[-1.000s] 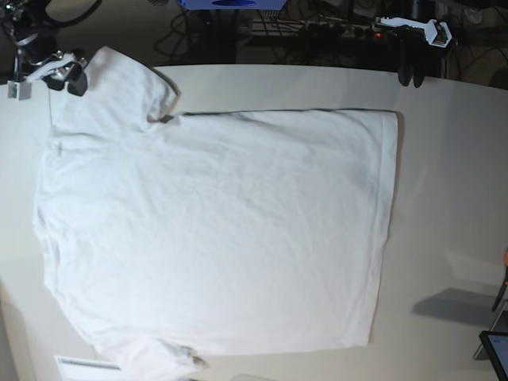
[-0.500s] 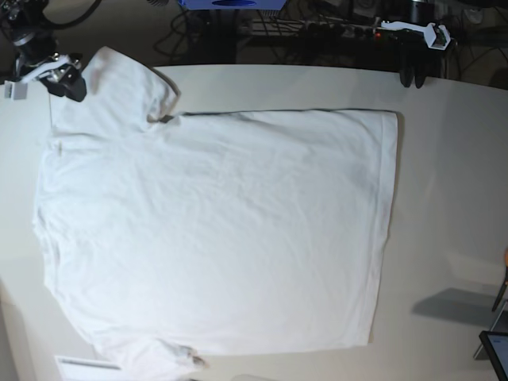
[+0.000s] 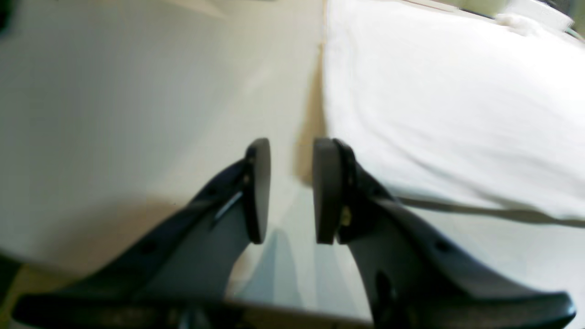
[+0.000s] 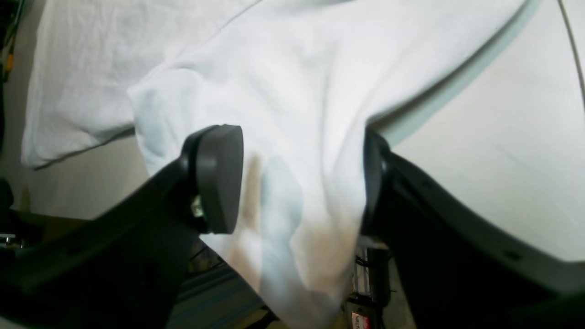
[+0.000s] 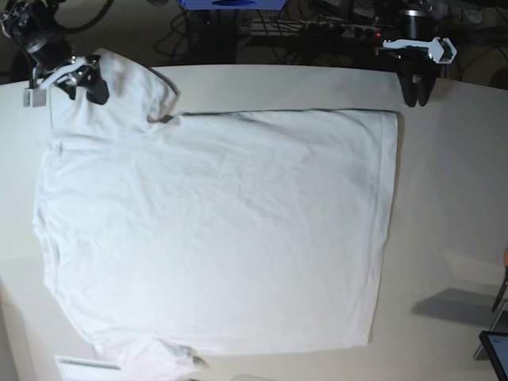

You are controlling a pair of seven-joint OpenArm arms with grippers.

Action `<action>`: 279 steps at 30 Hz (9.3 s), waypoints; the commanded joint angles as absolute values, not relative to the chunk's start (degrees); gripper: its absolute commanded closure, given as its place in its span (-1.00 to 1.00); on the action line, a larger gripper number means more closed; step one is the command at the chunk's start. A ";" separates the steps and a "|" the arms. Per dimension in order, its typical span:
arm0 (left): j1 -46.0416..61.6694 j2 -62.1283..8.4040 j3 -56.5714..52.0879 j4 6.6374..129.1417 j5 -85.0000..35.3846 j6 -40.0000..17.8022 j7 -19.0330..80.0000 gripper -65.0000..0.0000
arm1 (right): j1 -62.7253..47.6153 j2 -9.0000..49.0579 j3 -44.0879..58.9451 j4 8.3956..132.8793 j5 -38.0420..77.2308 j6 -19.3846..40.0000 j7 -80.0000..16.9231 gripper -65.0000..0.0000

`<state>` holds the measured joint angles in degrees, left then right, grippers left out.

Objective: Fold the T-shirt properly
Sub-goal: 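Move the left gripper to the shirt's hem corner and grasp it, then lift the shirt edge with both grippers and pull it across the shirt, then carry the held edge with both grippers over the shirt body and lower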

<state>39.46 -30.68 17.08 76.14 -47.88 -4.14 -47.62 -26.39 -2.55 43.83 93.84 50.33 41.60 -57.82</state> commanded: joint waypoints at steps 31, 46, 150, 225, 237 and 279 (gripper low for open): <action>39.52 -29.58 18.77 87.34 -64.40 -4.35 -33.54 0.10 | -27.47 -1.19 43.30 92.70 42.95 40.00 -65.27 0.99; 39.16 -29.49 18.68 88.04 -70.11 -4.00 -27.38 0.11 | -27.38 -1.10 43.30 92.70 42.95 40.00 -65.19 0.99; 24.40 -5.76 -27.30 92.88 -63.78 -1.54 52.79 0.13 | -27.30 -1.19 43.30 92.62 42.95 40.00 -65.01 0.99; 18.95 -0.13 -36.09 110.46 -36.88 -7.16 45.85 1.00 | -6.20 14.02 34.68 101.41 35.03 40.00 -72.66 0.99; 10.51 0.13 -36.18 102.81 -36.88 -7.16 45.67 1.00 | -2.95 15.52 32.66 96.22 34.86 40.00 -71.08 0.99; -5.05 1.89 -30.37 83.12 -22.11 -7.16 34.77 1.00 | -4.26 16.40 29.05 92.62 34.95 40.00 -62.20 -0.13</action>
<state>-4.25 2.26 -30.37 82.30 -21.85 -7.14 36.12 -4.69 15.35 28.64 91.39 34.09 39.81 -63.26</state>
